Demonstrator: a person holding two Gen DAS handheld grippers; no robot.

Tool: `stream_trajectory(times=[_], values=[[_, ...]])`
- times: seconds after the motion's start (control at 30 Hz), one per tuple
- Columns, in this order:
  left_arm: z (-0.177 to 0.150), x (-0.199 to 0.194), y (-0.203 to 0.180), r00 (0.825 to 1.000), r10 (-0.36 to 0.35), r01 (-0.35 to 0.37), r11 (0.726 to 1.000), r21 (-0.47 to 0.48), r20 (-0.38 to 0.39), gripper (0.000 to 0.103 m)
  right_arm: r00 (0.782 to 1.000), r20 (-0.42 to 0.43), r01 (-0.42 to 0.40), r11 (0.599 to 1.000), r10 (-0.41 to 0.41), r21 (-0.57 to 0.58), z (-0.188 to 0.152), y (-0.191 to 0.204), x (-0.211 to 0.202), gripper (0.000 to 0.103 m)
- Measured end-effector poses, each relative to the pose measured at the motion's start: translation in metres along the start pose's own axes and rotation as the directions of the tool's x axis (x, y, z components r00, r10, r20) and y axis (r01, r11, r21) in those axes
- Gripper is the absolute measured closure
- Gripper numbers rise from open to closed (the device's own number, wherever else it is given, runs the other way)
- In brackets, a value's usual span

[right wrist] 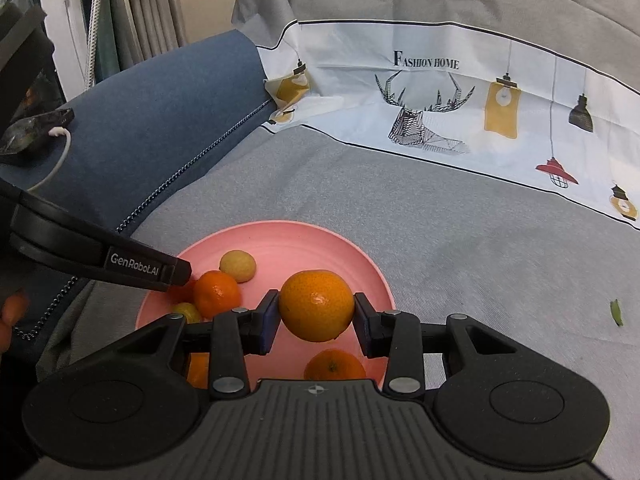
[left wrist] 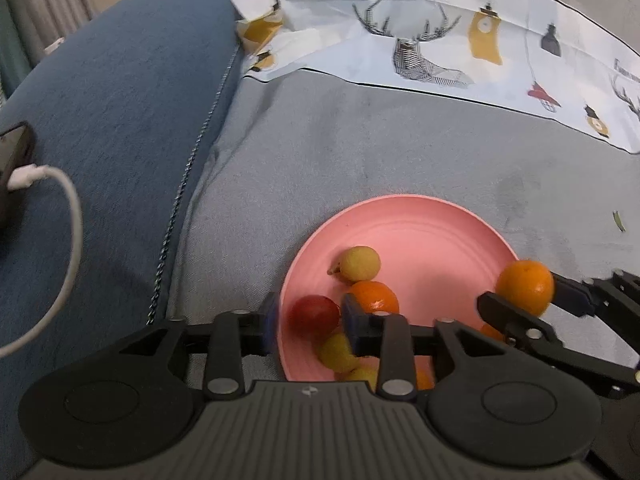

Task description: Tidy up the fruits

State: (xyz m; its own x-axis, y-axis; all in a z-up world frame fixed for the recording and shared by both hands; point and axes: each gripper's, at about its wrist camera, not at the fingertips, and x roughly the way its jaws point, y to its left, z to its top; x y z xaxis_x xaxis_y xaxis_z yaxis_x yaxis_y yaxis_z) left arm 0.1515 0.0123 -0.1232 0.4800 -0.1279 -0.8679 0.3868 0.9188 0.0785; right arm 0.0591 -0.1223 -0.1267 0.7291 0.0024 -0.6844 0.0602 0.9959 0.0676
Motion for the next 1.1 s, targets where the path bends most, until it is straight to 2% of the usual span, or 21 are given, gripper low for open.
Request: stream_trajectory(times=[0.03, 0.07, 0.1, 0.13, 0.17, 0.33, 0.6, 0.77, 0.9, 1.1], values=[[0.001, -0.001, 0.0, 1.0, -0.007, 0.007, 1.0, 0.008, 0.001, 0.016, 1.0, -0.003, -0.015, 1.0, 0.015, -0.008, 0.001, 0.0, 0.002, 0.06], [0.0, -0.004, 0.0, 1.0, 0.013, -0.013, 1.0, 0.002, 0.019, 0.001, 0.999, -0.001, -0.032, 0.999, 0.032, -0.014, 0.002, 0.0, 0.002, 0.054], [-0.002, -0.01, 0.001, 0.997, 0.051, -0.051, 0.999, -0.01, 0.051, 0.0, 0.999, 0.0, -0.035, 0.999, 0.035, -0.02, 0.003, 0.001, 0.0, 0.037], [-0.004, -0.015, 0.003, 0.996, 0.056, -0.055, 0.998, -0.015, 0.074, 0.0, 1.0, 0.001, -0.023, 0.999, 0.023, -0.024, 0.004, 0.002, -0.002, 0.016], [-0.006, -0.019, 0.004, 0.996, 0.047, -0.046, 0.999, -0.015, 0.069, 0.0, 1.0, 0.008, -0.018, 1.0, 0.018, -0.025, 0.004, 0.001, -0.006, 0.012], [-0.028, -0.047, 0.004, 0.994, 0.089, -0.088, 0.996, -0.027, 0.066, 0.0, 1.0, 0.031, 0.001, 1.0, -0.001, -0.022, -0.003, 0.002, -0.039, 0.007], [-0.071, -0.11, -0.009, 0.986, 0.121, -0.12, 0.993, -0.015, 0.115, 0.0, 0.994, 0.042, 0.1, 0.988, -0.105, 0.121, -0.026, 0.004, -0.108, 0.001], [-0.094, -0.139, -0.015, 0.976, 0.161, -0.159, 0.987, -0.023, 0.145, 0.0, 0.983, 0.048, 0.17, 0.979, -0.177, 0.115, -0.041, 0.013, -0.137, 0.001], [-0.106, -0.156, -0.02, 0.969, 0.193, -0.188, 0.981, -0.049, 0.154, 0.0, 0.979, 0.063, 0.185, 0.976, -0.193, 0.119, -0.048, 0.019, -0.159, 0.001], [-0.119, -0.163, -0.025, 0.973, 0.189, -0.188, 0.982, -0.023, 0.13, 0.0, 0.975, 0.094, 0.192, 0.977, -0.201, 0.098, -0.057, 0.031, -0.183, 0.001]])
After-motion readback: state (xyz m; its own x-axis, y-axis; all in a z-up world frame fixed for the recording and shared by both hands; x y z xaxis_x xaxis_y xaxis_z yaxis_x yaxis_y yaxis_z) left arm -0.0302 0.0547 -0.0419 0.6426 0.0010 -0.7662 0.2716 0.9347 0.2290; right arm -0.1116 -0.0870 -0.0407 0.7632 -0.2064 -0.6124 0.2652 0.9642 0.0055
